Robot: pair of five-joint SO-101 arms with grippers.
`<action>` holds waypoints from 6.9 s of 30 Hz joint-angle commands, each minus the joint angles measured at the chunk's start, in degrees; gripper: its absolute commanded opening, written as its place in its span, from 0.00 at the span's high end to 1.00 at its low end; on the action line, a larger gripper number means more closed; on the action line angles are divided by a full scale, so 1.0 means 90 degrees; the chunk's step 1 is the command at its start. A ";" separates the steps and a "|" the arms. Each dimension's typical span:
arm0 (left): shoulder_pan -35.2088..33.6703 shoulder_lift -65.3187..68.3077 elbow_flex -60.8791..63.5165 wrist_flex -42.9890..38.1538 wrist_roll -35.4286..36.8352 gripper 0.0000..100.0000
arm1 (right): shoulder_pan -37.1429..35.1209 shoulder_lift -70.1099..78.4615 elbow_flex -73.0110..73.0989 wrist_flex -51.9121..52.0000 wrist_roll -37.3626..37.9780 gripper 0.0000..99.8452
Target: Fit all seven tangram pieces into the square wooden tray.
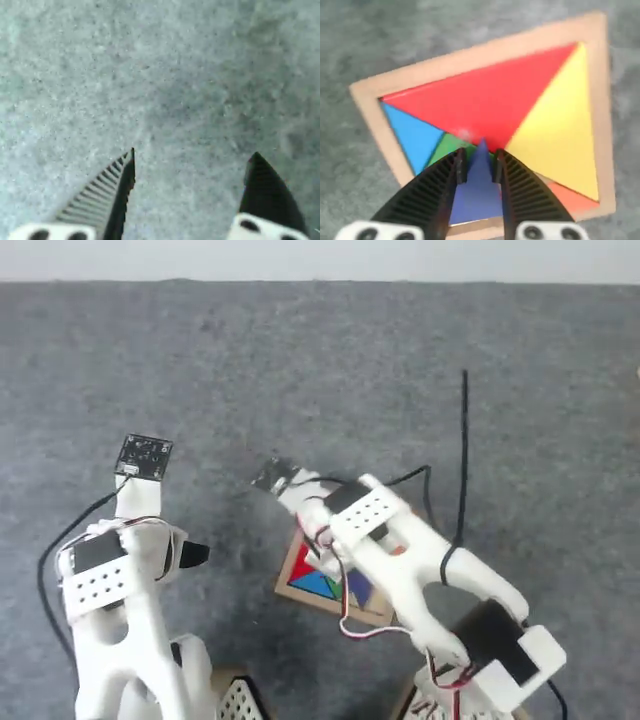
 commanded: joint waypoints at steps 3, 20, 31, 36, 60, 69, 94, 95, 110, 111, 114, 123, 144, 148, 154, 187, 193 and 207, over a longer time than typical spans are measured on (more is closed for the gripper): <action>-0.0010 -0.0137 -0.0044 -0.0107 -0.0059 0.66 | 0.0484 -0.0044 -0.0098 -0.0015 -0.0723 0.90; 0.0010 -0.0137 -0.0044 -0.0107 -0.0059 0.66 | 0.1929 -0.1118 0.0020 -0.0005 -0.1426 0.92; 0.0010 -0.0137 -0.0044 -0.0088 -0.0039 0.66 | 0.2525 -0.1138 0.0625 -0.0073 -0.1377 0.92; 0.0010 -0.0117 -0.0044 -0.0078 -0.0039 0.66 | 0.2564 -0.1245 0.0947 -0.0083 -0.1162 0.92; 0.0449 -0.0127 0.0151 -0.0107 -0.0029 0.66 | 0.1177 -0.3687 0.2198 -0.0210 -0.0371 0.92; 0.0449 -0.0137 0.0151 -0.0107 -0.0029 0.66 | 0.0786 -0.3375 0.2217 -0.0308 -0.0127 0.92; 0.0469 -0.0137 0.0151 -0.0107 -0.0029 0.66 | 0.1832 -0.2896 0.2383 -0.0894 -0.0723 0.92; 0.0469 -0.0137 0.0151 -0.0107 -0.0029 0.66 | 0.1851 -0.3092 0.2442 -0.0894 -0.0781 0.92; 0.0488 -0.0137 0.0161 -0.0117 -0.0039 0.66 | 0.3580 -0.6120 0.3819 0.0396 0.1338 0.92; 0.0488 -0.0137 0.0161 -0.0117 -0.0039 0.66 | 0.3639 -0.6002 0.3819 0.0435 0.1485 0.92; 0.0469 -0.0137 0.0142 -0.0117 -0.0029 0.66 | 0.3492 -0.5465 0.3770 0.0474 0.1719 0.92; 0.0459 -0.0137 0.0142 -0.0107 -0.0029 0.66 | 0.2437 -0.4166 0.3419 0.0171 0.1446 0.92; 0.0488 -0.0127 0.0161 -0.0107 -0.0029 0.66 | 0.2154 -0.4918 0.2803 0.0083 0.0654 0.92; 0.0488 -0.0127 0.0161 -0.0107 -0.0029 0.66 | 0.2466 -0.4625 0.2764 -0.0288 0.0664 0.92; 0.0488 -0.0127 0.0161 -0.0107 -0.0029 0.66 | 0.2466 -0.3443 0.2598 -0.0962 0.0615 0.92; 0.0498 -0.0137 0.0151 -0.0107 -0.0029 0.67 | 0.2877 -0.4654 0.3360 -0.0073 0.0518 0.93; 0.0498 -0.0137 0.0142 -0.0088 -0.0029 0.67 | 0.3121 -0.4645 0.3429 0.0083 0.0791 0.93; 0.0498 -0.0137 0.0122 -0.0098 -0.0029 0.67 | 0.2681 -0.3814 0.3331 0.0015 0.1026 0.93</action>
